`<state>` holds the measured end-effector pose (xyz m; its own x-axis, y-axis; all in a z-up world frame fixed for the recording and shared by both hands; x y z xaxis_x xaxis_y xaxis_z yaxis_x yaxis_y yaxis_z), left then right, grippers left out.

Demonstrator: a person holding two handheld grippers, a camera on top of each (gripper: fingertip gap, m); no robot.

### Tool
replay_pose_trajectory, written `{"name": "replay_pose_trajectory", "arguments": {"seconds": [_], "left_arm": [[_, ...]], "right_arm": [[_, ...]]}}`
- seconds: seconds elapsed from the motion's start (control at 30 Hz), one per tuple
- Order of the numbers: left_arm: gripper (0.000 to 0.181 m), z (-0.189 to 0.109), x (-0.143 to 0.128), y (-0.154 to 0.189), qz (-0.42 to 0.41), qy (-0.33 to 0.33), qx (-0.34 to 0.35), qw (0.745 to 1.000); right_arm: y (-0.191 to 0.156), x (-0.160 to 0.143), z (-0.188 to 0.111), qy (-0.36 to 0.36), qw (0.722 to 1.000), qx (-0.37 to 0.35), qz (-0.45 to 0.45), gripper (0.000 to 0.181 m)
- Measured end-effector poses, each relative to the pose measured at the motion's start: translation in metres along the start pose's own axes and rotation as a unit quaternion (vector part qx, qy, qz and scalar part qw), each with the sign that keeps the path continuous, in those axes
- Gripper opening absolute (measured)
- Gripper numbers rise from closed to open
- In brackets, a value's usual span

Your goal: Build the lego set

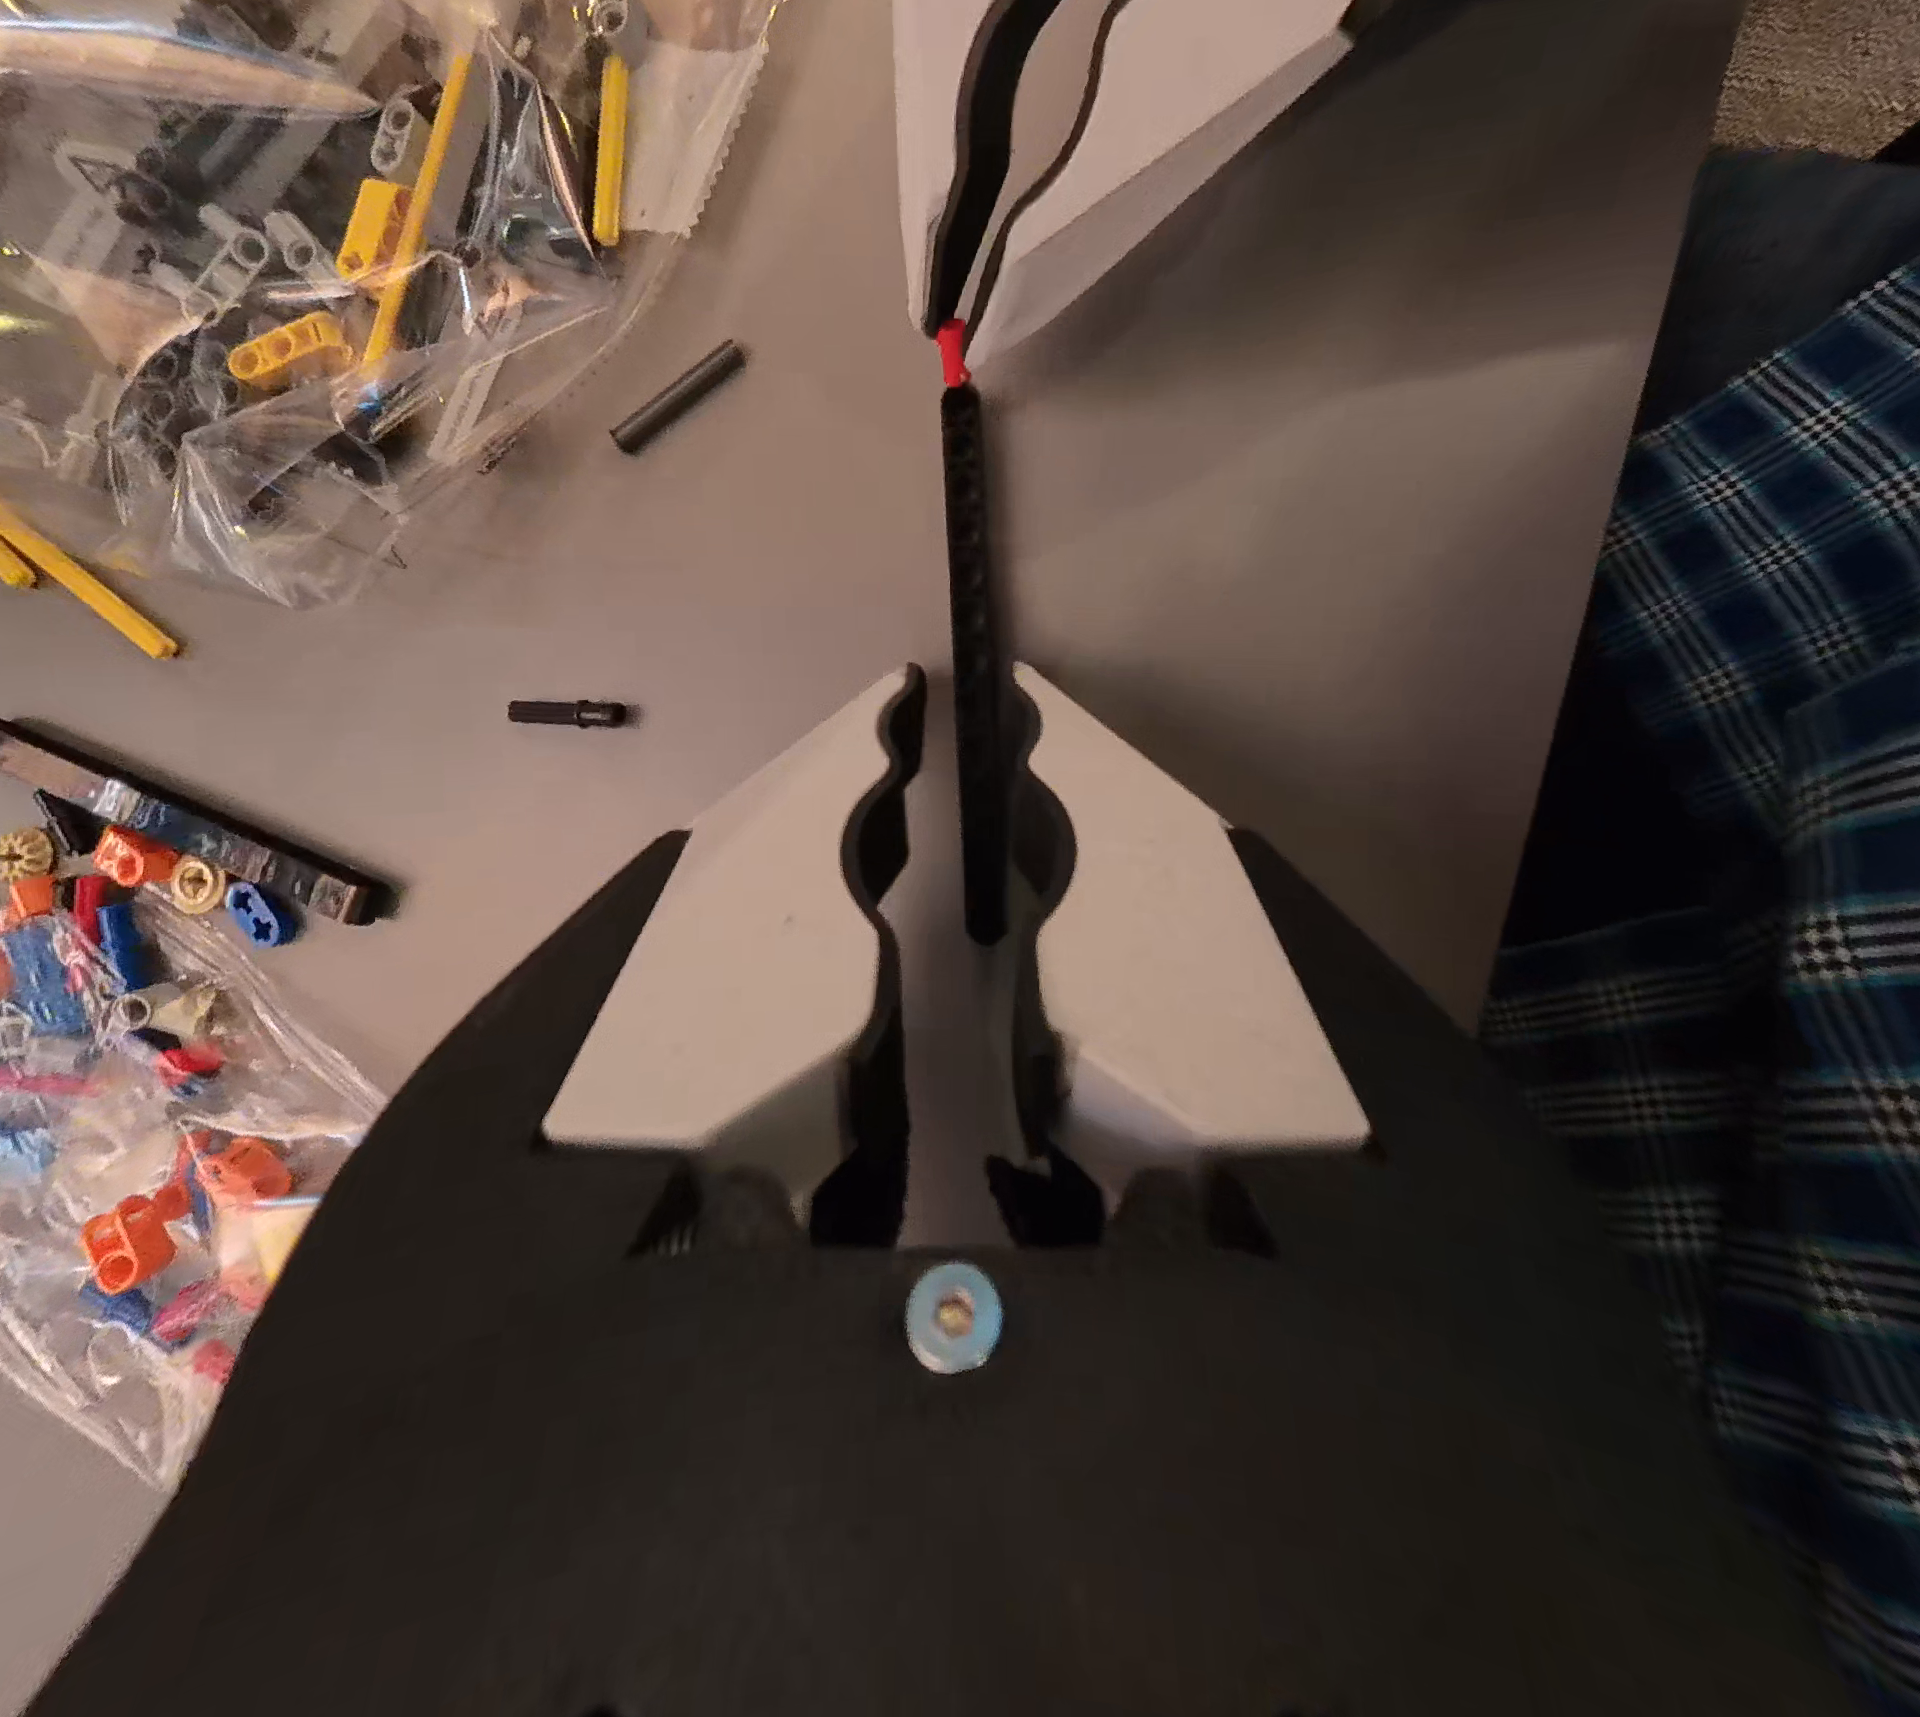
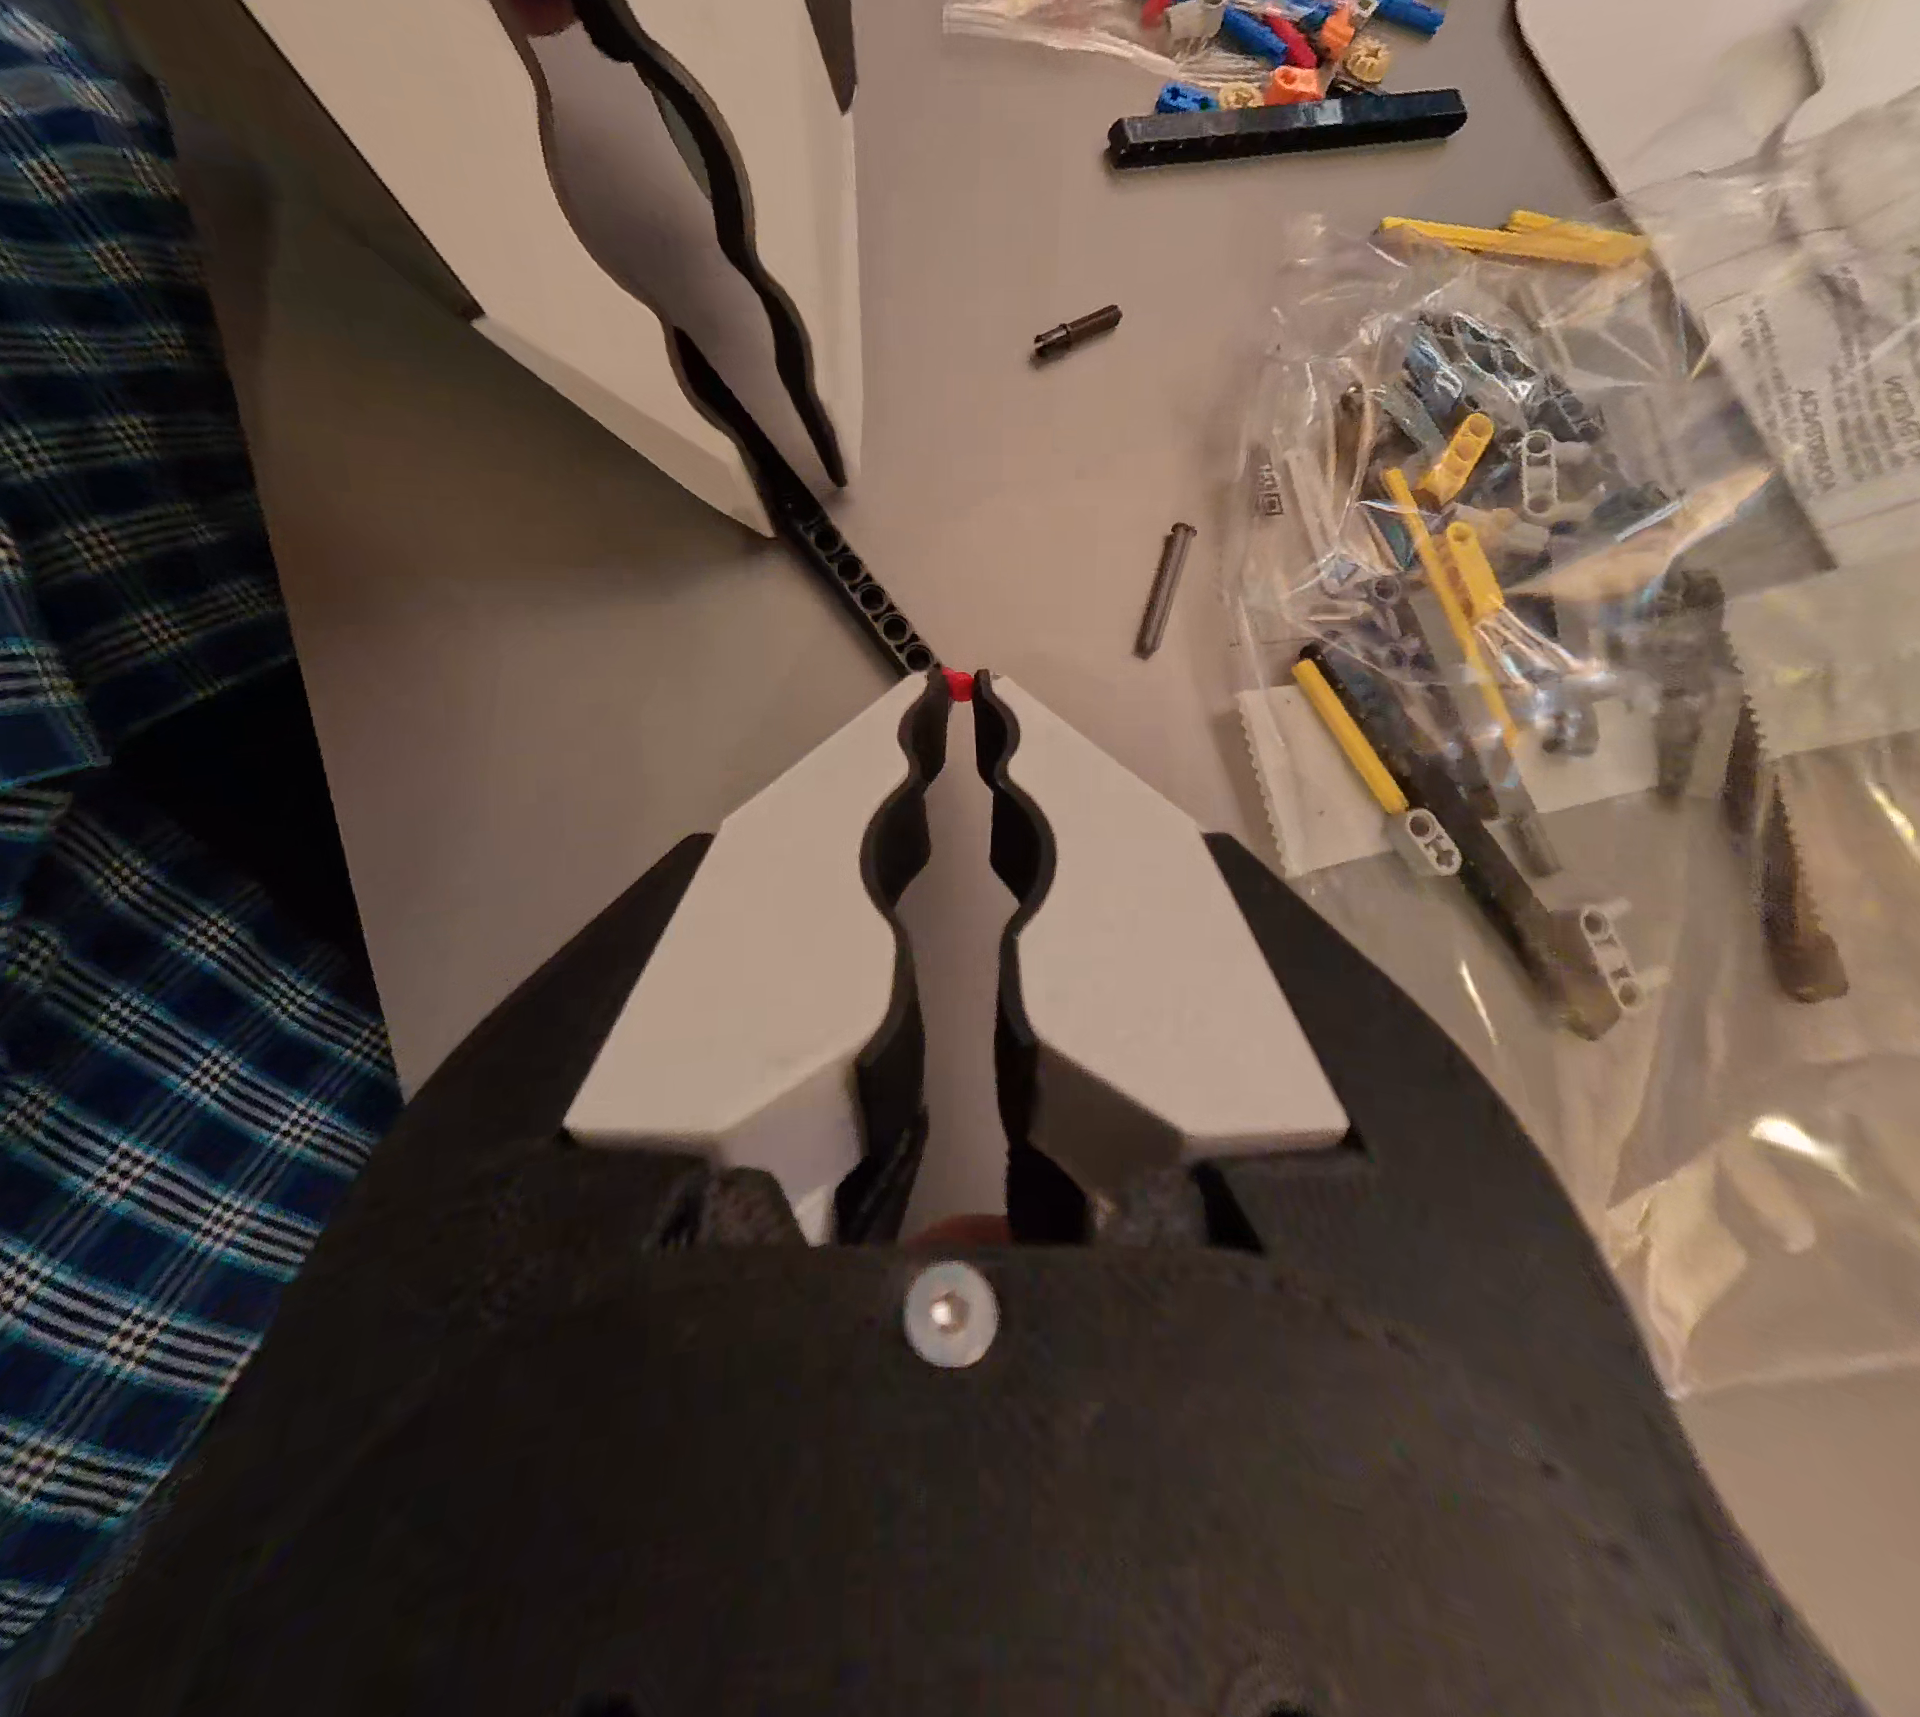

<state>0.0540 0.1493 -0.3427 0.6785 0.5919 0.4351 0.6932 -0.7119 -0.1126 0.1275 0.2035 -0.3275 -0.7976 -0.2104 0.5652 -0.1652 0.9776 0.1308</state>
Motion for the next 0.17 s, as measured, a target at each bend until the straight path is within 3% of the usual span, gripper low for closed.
{"name": "replay_pose_trajectory", "arguments": {"seconds": [0.17], "left_arm": [[0.005, 0.0004, -0.001, 0.0014, 0.002, 0.012, -0.002, 1.0]], "right_arm": [[-0.0017, -0.0003, 0.0067, -0.036, 0.999, -0.003, -0.024, 0.002]]}}
Point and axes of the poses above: each gripper's, where its closed fingertips meet, z out along the fingers, x out of its top, y = z × x across the jaws, the point moved 4 cm from there along -z, back along the fingers, and after that the axes turned 10 degrees about -y, right-handed, at the moved point
